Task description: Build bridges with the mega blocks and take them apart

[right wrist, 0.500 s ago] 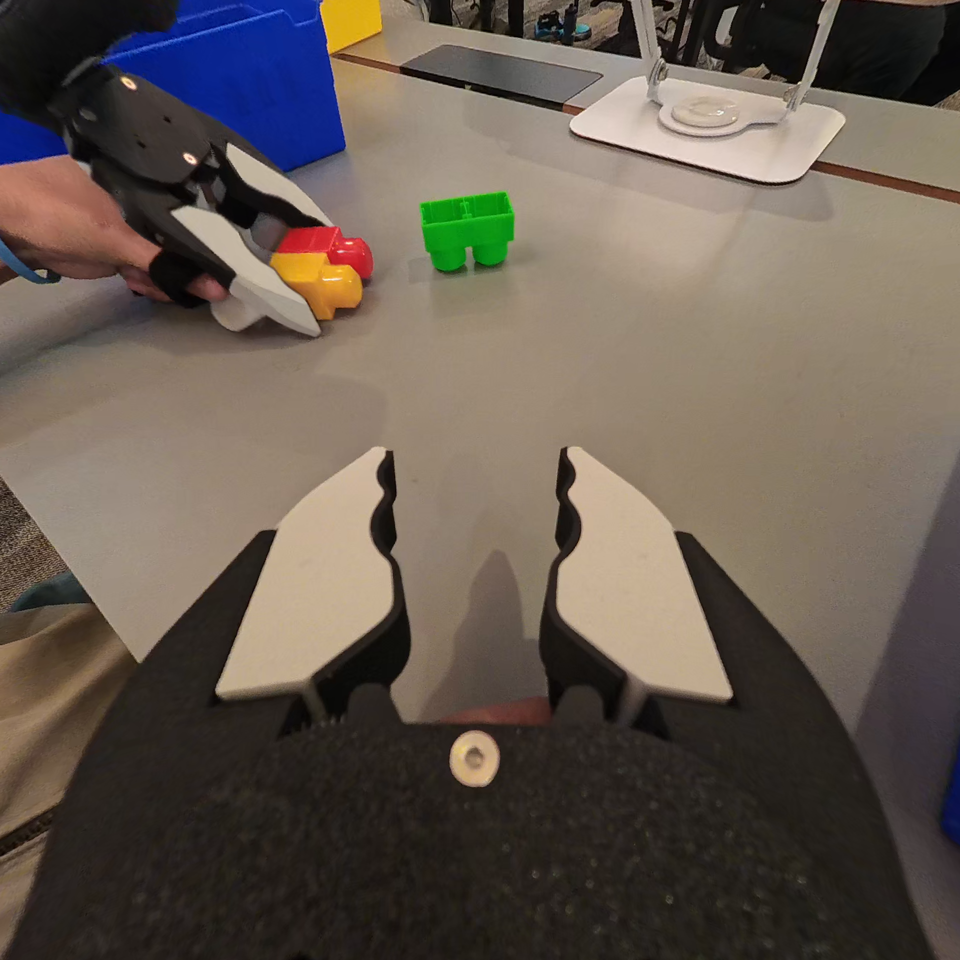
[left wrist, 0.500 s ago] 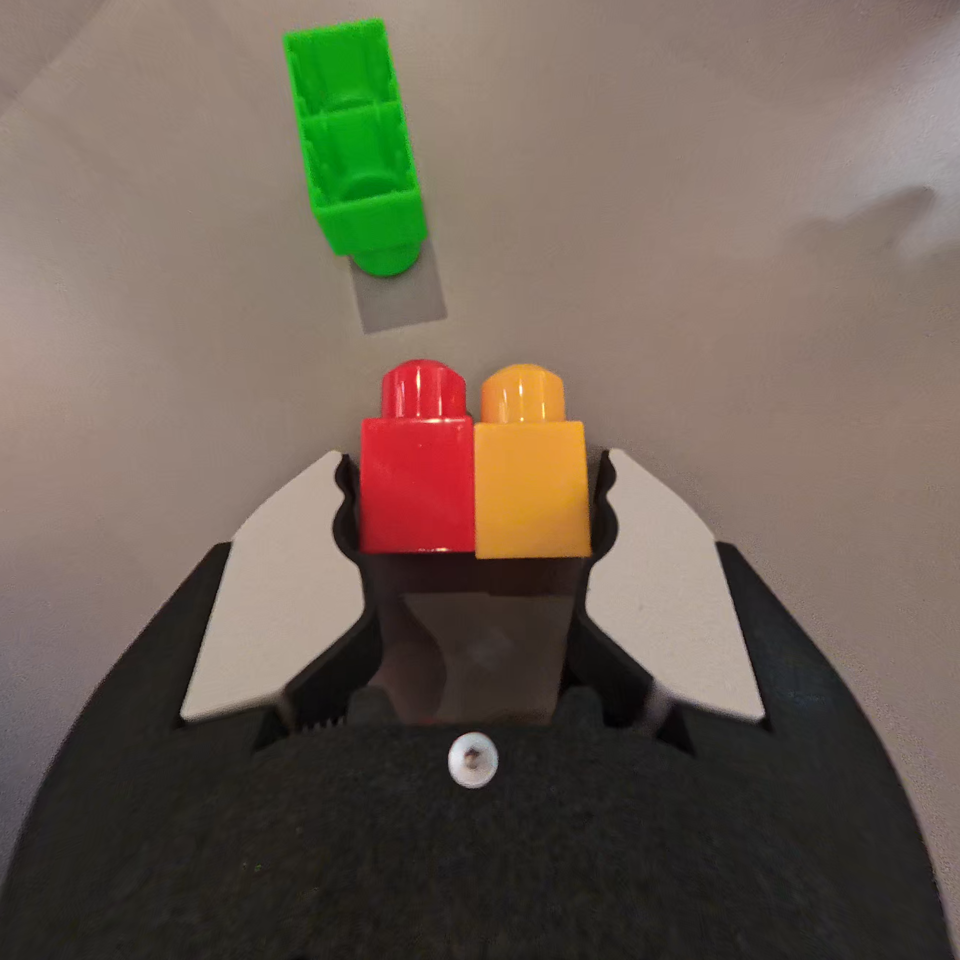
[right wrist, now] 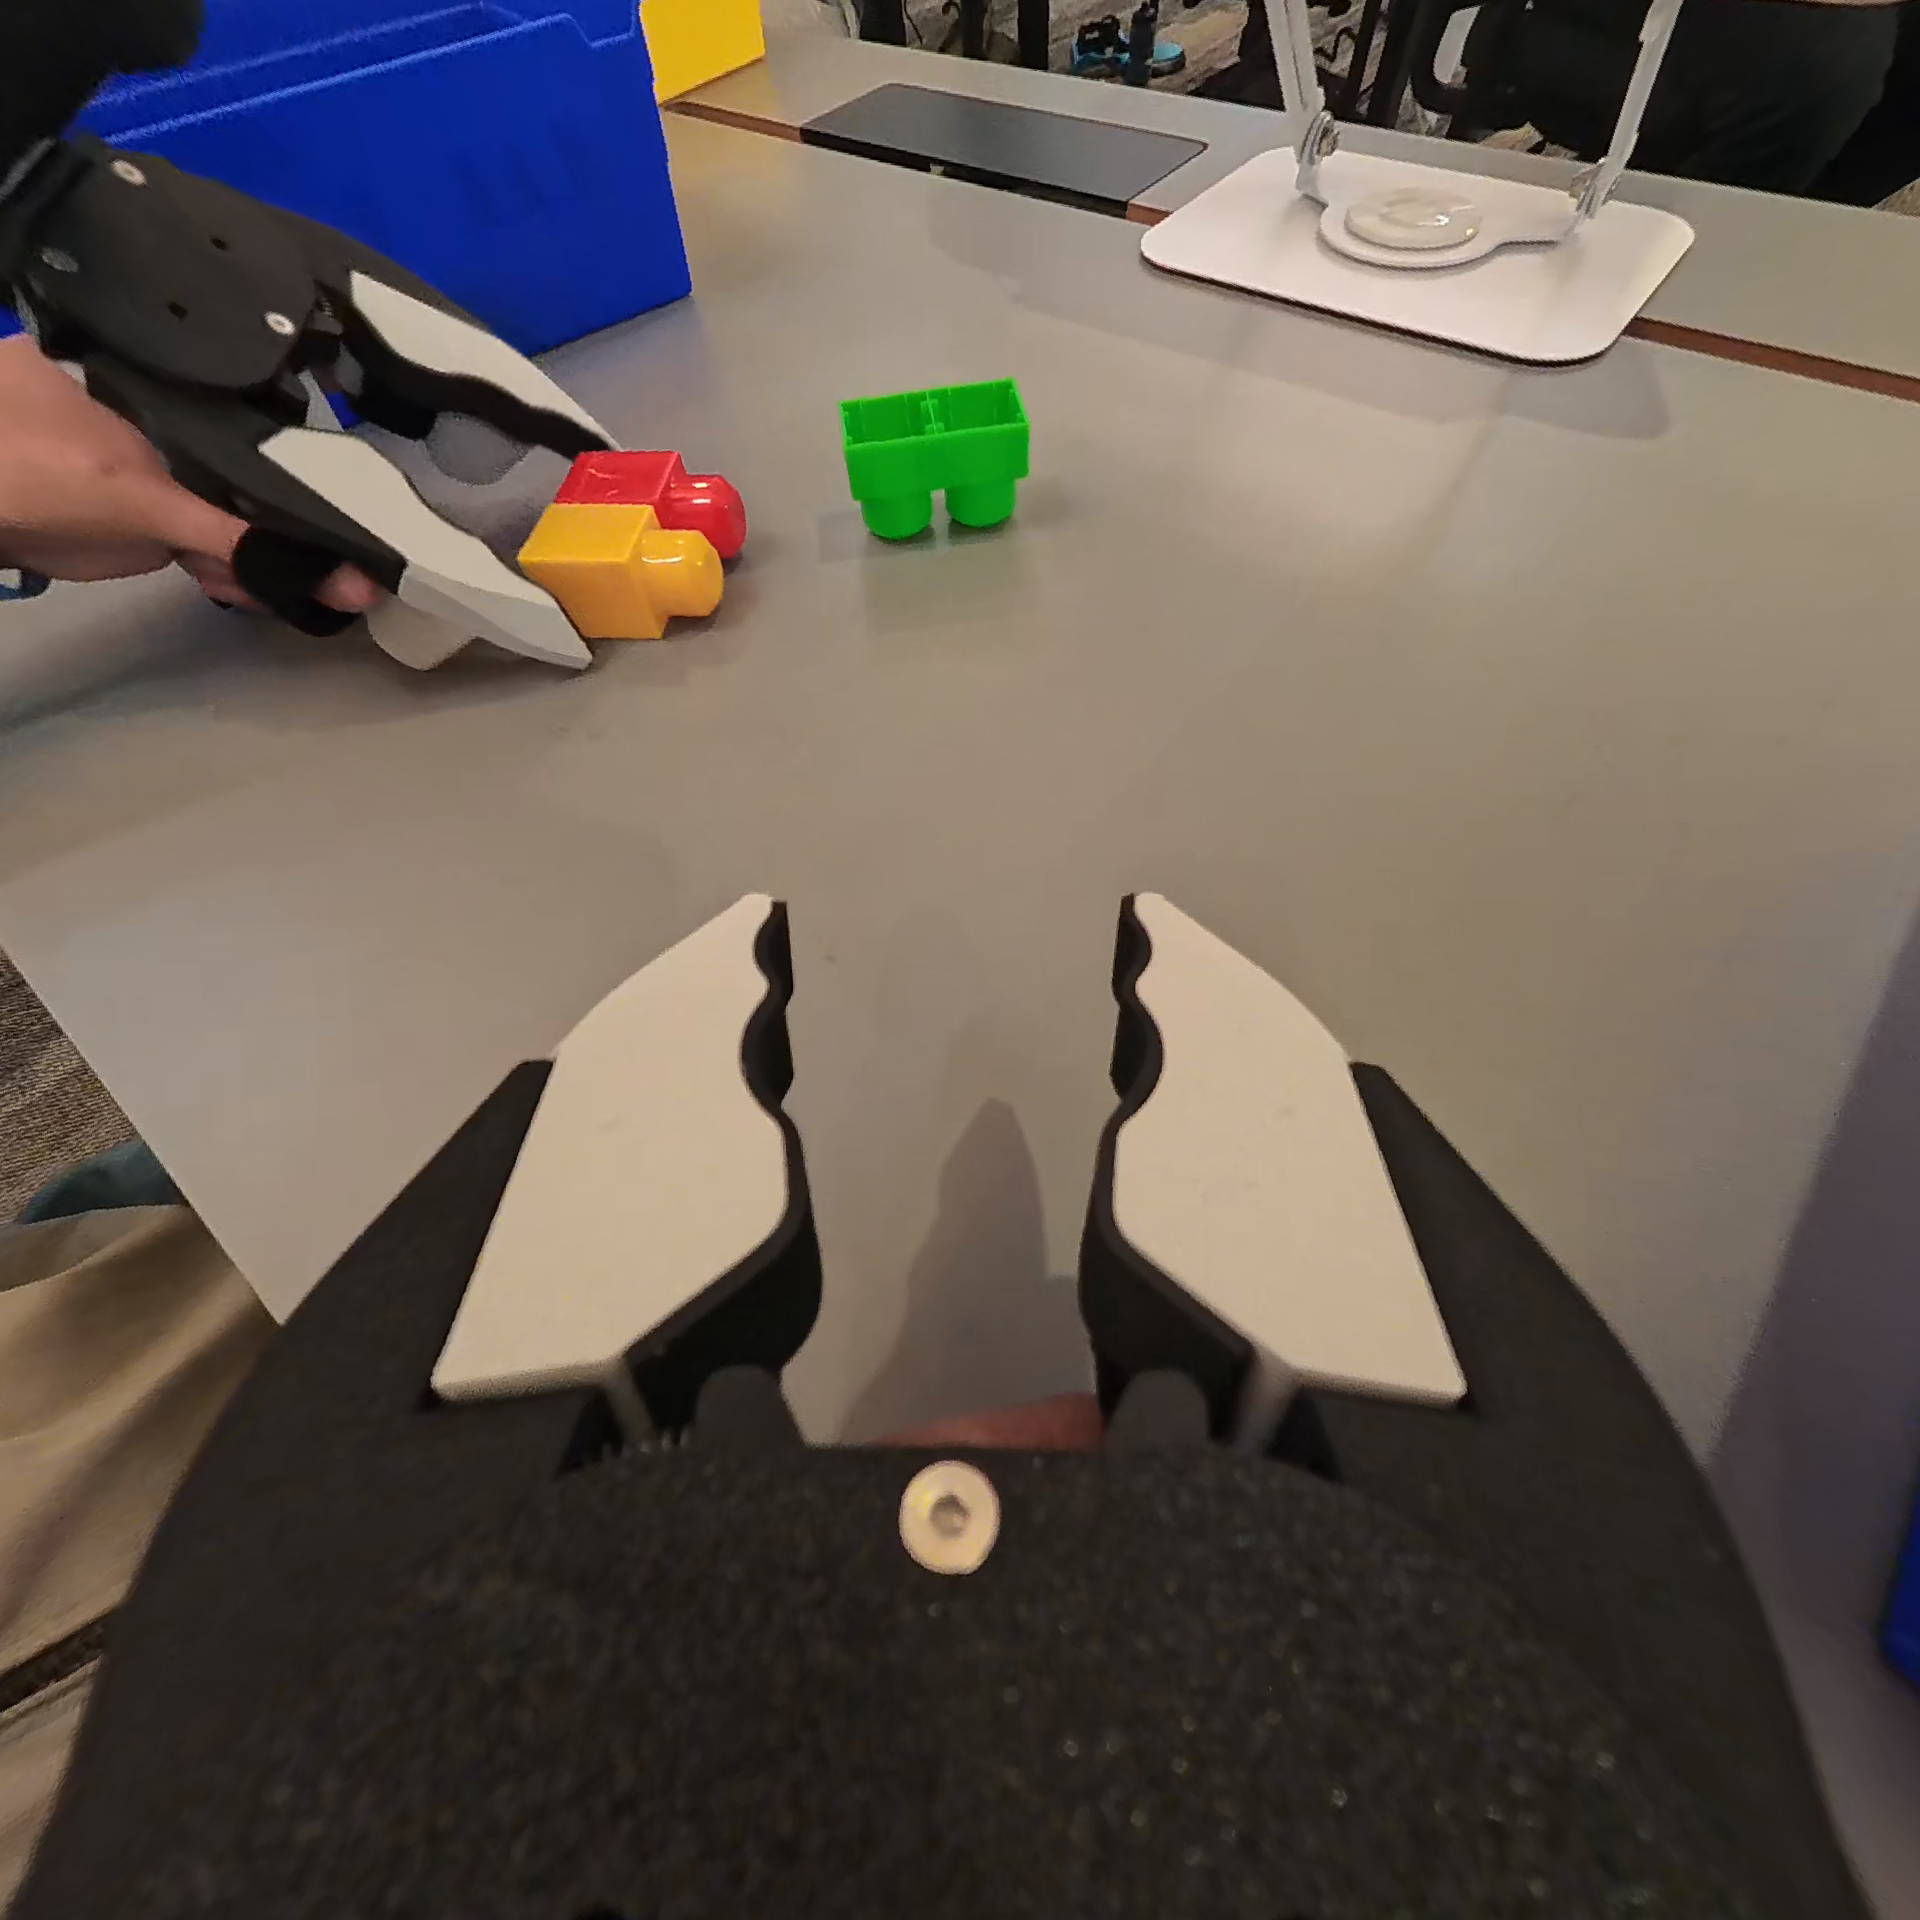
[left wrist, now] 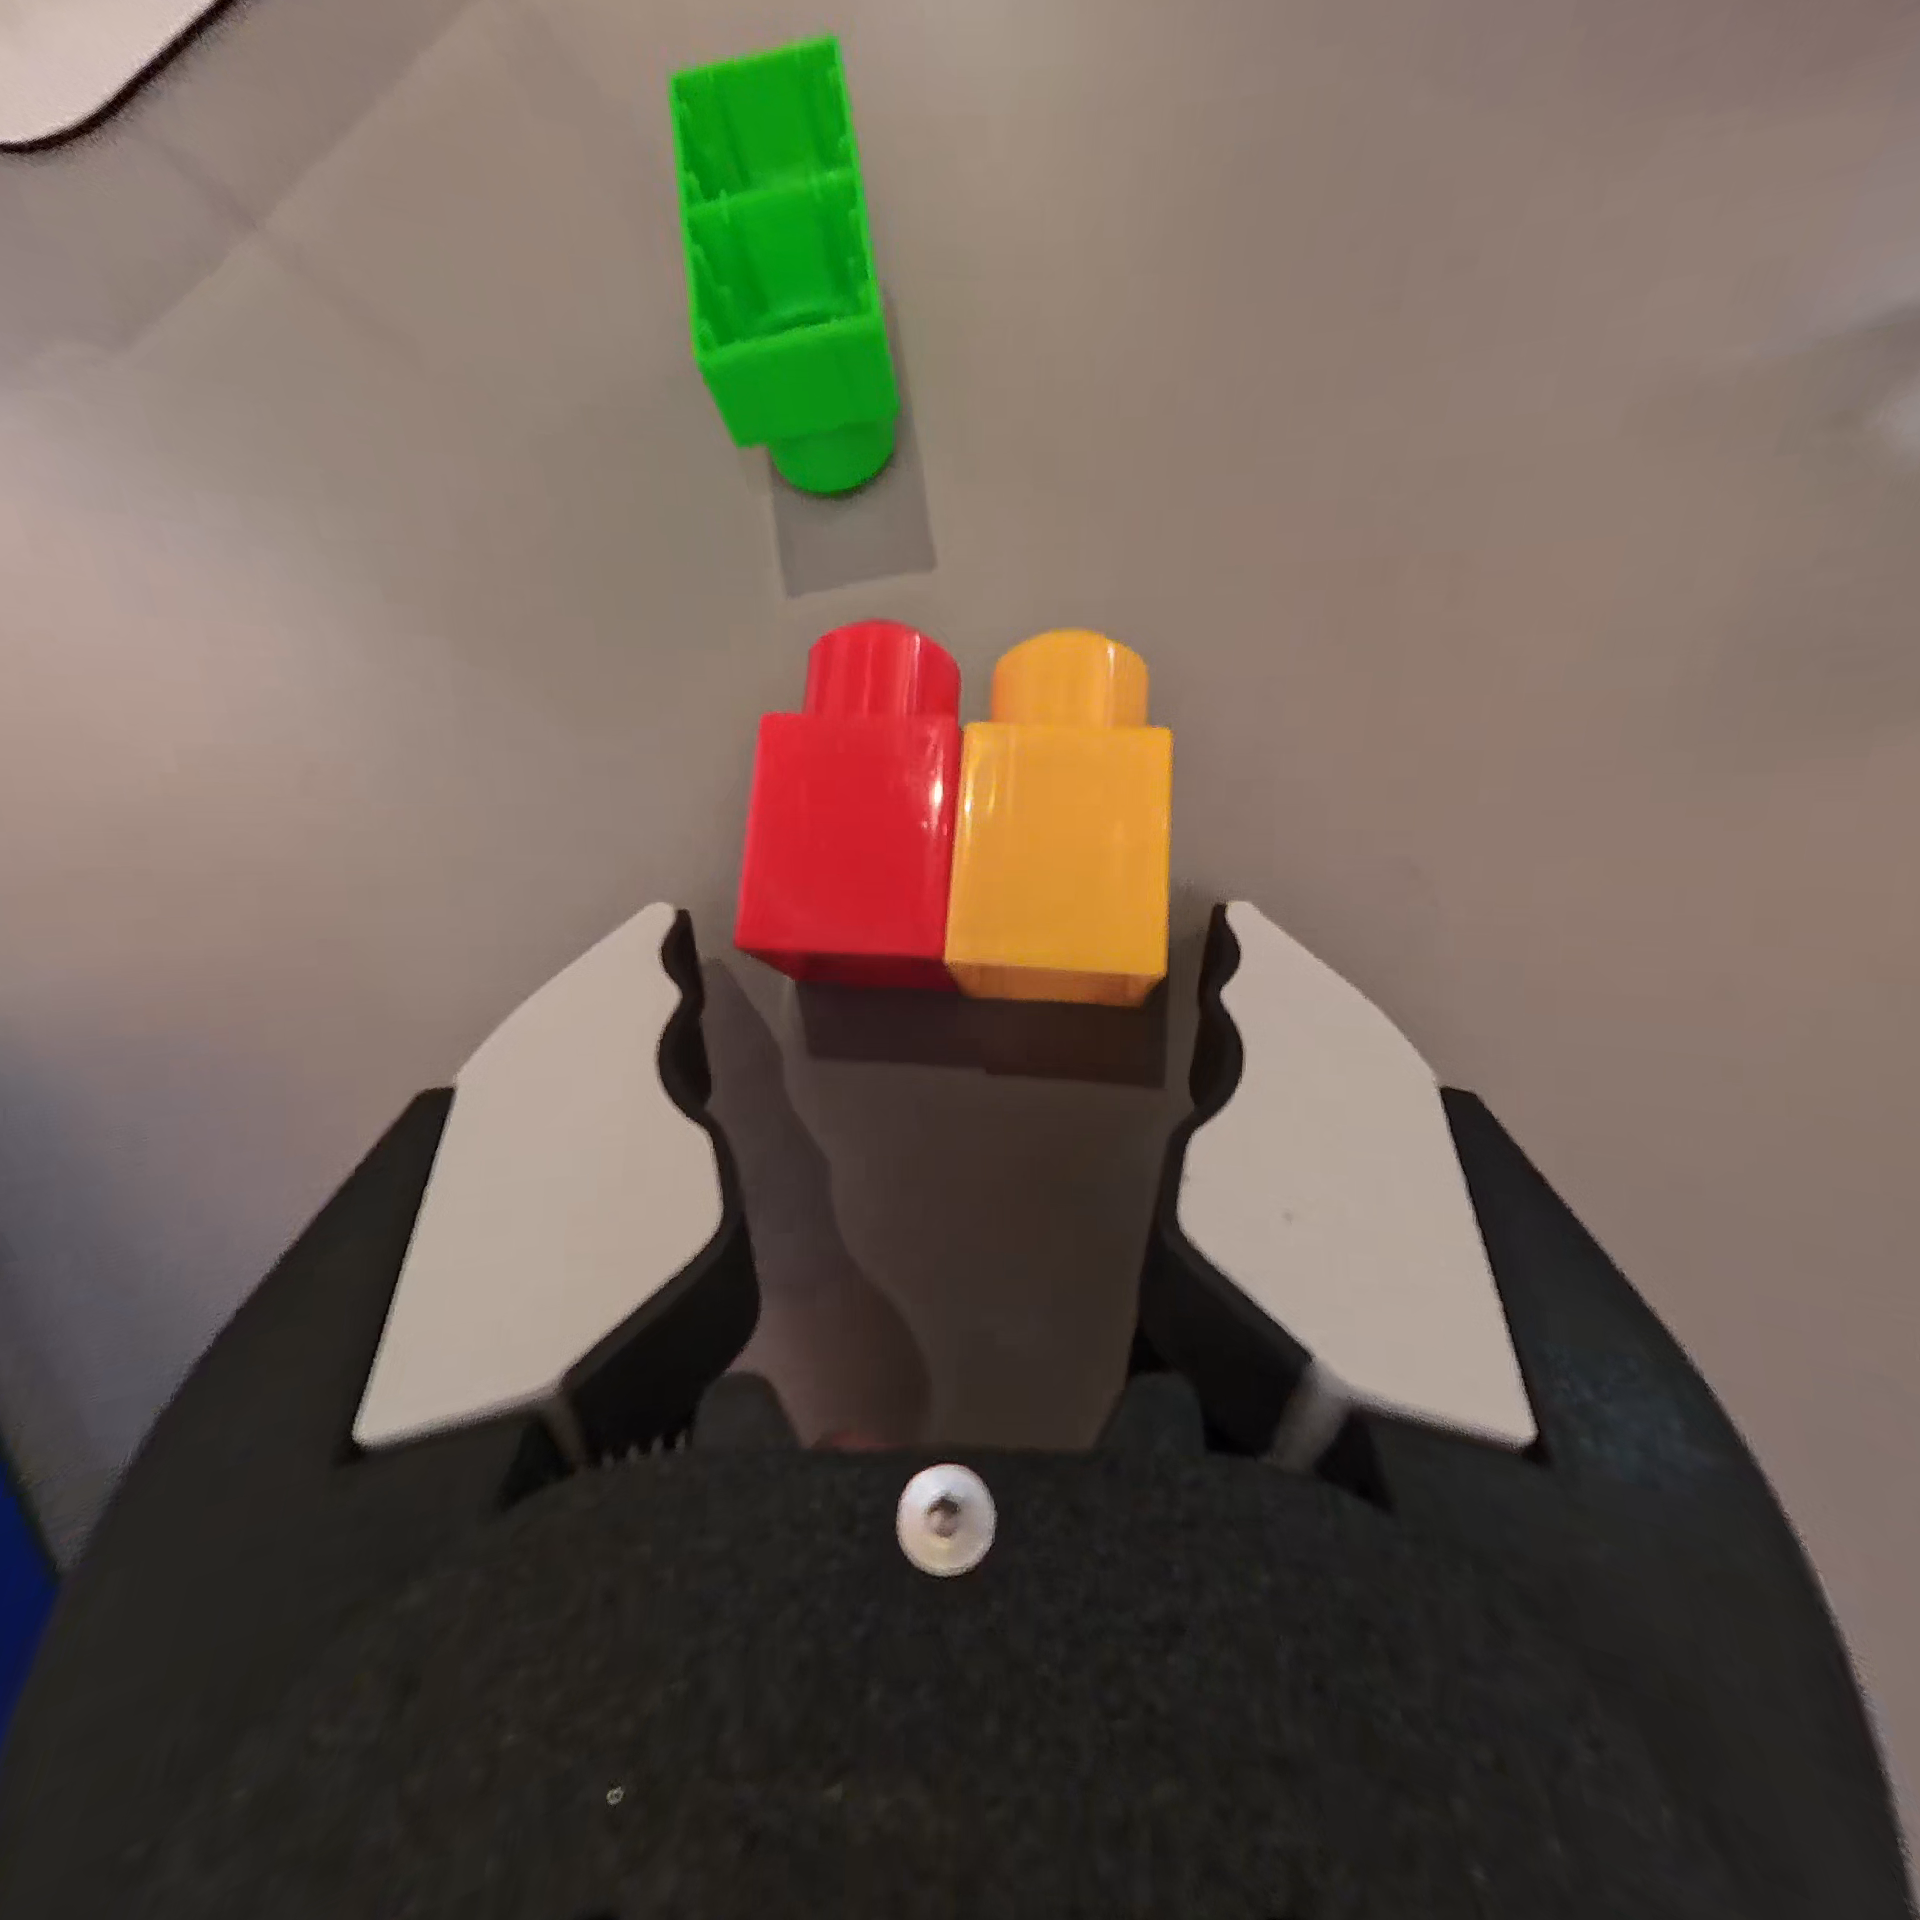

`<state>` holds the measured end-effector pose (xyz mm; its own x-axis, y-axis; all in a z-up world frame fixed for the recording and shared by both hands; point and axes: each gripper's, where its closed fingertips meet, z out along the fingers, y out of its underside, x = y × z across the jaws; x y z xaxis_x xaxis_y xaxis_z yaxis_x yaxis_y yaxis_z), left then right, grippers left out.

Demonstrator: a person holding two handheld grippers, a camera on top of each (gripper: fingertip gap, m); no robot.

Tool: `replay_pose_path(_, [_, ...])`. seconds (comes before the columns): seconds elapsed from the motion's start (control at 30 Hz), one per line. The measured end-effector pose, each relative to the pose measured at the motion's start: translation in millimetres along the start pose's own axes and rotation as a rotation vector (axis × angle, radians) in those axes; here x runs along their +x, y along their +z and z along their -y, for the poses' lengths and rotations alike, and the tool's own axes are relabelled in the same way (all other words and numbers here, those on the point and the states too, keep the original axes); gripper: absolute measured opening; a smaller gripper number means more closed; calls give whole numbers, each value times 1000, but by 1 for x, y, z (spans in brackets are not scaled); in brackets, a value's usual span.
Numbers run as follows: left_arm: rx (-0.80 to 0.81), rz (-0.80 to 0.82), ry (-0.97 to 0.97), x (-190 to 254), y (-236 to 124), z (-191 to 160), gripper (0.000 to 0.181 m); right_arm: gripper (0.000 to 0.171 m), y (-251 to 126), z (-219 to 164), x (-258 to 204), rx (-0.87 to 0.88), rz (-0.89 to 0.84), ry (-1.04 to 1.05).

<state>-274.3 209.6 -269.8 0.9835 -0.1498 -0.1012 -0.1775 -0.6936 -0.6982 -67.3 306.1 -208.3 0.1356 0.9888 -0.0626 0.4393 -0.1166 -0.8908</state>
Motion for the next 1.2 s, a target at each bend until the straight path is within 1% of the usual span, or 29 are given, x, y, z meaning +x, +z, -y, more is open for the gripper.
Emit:
replay_pose_path(0.1, [-10,-33,-8,-1,3,0,89,60,0,-1,-1,-2,0,-3])
replay_pose_path(0.2, [-19,-96,-22,4,4,0,76,59,-1,0,1,1,-6,-1])
replay_pose_path(0.9, [-12,-103,7,7,4,1,75,59,-2,1,0,4,0,3])
replay_pose_path(1.2, [41,-108,-1,7,0,8,75,59,-2,2,0,7,-1,4])
